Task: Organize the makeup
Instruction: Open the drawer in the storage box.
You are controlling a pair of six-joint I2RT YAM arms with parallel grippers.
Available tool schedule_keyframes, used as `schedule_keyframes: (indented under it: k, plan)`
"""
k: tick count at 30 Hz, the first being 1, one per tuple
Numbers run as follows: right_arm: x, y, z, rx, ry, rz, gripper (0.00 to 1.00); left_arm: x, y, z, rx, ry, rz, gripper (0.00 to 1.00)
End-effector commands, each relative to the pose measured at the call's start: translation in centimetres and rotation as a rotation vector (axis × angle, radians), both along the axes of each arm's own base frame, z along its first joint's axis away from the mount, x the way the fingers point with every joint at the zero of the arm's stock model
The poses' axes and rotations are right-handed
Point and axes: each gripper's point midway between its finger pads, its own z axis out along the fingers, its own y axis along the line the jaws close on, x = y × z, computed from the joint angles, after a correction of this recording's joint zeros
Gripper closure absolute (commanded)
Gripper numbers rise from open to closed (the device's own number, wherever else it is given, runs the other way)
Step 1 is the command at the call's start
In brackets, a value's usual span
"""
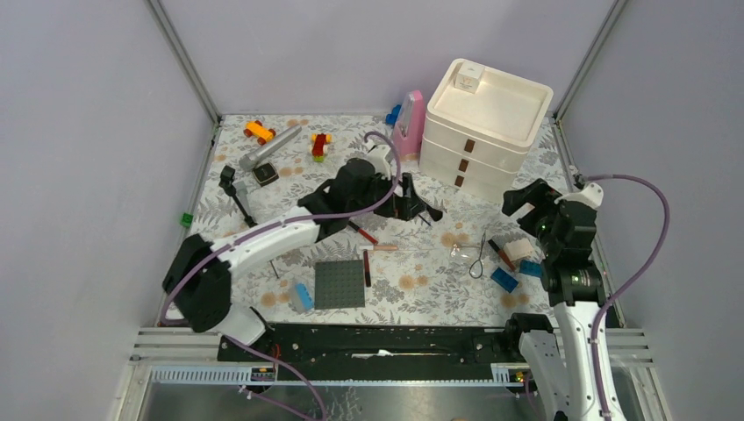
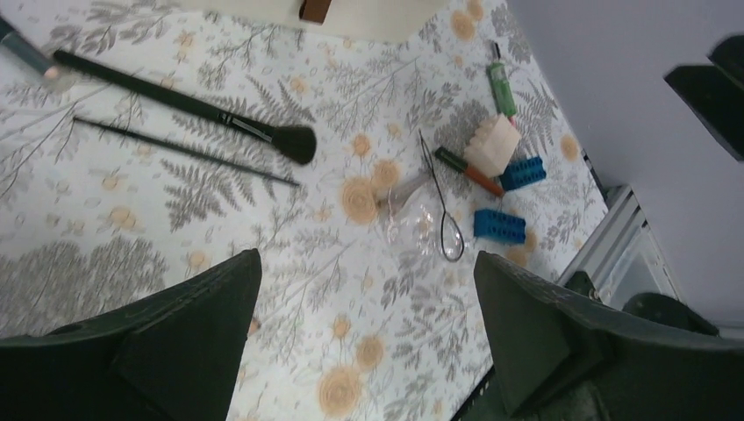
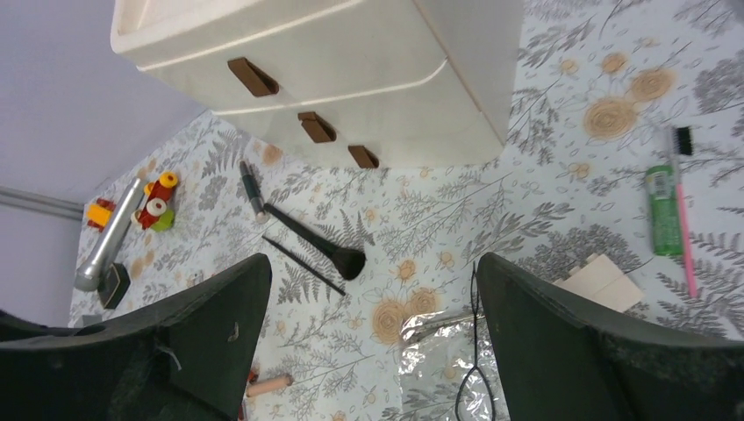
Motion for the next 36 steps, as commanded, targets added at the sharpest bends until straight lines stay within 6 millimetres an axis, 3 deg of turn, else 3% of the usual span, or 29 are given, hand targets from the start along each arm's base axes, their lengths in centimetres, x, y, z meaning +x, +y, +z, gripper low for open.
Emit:
schedule_keyframes:
  k: [1,8,14,19,25,36]
  plan:
    - [-1.2,-2.0,3.2,-0.103,-0.07,-0.077,0.06,3.8,-4.1,5.4,-0.158,-0.151,0.011,0.01]
    - [-2.7,-3.4,6.5,-0.16,-0.135,-0.147,0.06,7.1,-7.9,6.1,-0.244,-0.27,-0.007,0.04]
    - [-3.7,-4.0,7.1,-0.178,-0.156,-0.176,0.06,9.4,-10.5,5.8,-0.259,-0.33,-0.032,0.06]
    - [-4.3,-4.0,7.2,-0.181,-0.15,-0.178,0.06,11.4,-12.3,4.9,-0.222,-0.357,-0.042,0.17]
    - [-5.0,-4.7,7.1,-0.215,-0.154,-0.205,0.05,13.3,-13.4,3.5,-0.177,-0.384,-0.01,0.19]
    - [-5.4,-4.9,7.2,-0.24,-0.153,-0.209,0.04,15.7,-14.3,2.0,0.002,-0.492,0.126,0.15]
